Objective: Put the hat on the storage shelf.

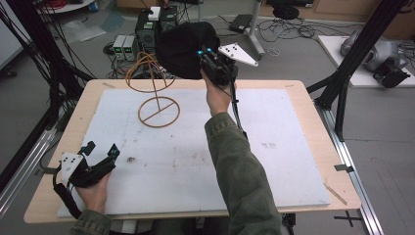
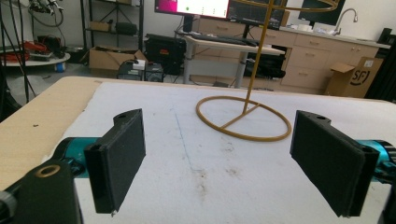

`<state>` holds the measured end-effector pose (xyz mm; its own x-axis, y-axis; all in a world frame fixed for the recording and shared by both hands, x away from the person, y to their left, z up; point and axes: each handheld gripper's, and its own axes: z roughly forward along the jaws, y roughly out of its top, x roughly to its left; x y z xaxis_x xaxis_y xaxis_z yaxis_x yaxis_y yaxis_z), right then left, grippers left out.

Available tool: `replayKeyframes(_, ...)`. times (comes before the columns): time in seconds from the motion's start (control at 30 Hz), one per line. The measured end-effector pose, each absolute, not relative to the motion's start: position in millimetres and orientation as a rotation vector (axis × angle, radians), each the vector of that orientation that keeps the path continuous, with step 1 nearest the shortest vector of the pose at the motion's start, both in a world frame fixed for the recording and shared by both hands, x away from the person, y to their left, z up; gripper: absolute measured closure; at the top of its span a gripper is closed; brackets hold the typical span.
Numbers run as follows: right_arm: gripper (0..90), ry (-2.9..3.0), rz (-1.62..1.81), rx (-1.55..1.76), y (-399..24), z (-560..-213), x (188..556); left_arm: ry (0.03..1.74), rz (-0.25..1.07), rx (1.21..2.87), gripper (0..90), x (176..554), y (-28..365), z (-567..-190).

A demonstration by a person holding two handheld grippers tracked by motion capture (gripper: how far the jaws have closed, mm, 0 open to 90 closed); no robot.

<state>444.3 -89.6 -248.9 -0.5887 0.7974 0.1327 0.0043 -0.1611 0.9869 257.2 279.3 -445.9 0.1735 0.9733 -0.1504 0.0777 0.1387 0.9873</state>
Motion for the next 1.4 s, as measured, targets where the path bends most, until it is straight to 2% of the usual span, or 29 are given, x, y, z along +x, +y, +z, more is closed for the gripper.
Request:
replayKeyframes(0.4,89.0,1.539,1.906,0.882,-54,-233,448,1.190,0.933,1.229,18.4,255,281,-445)
replayKeyframes(0.8,89.0,1.608,2.007,0.851,-13,-255,463,1.176,0.925,1.234,18.4,256,279,-446)
replayKeyframes(1.4,86.7,1.845,1.790,0.867,11,-286,468,1.174,0.924,1.239,18.4,258,280,-446)
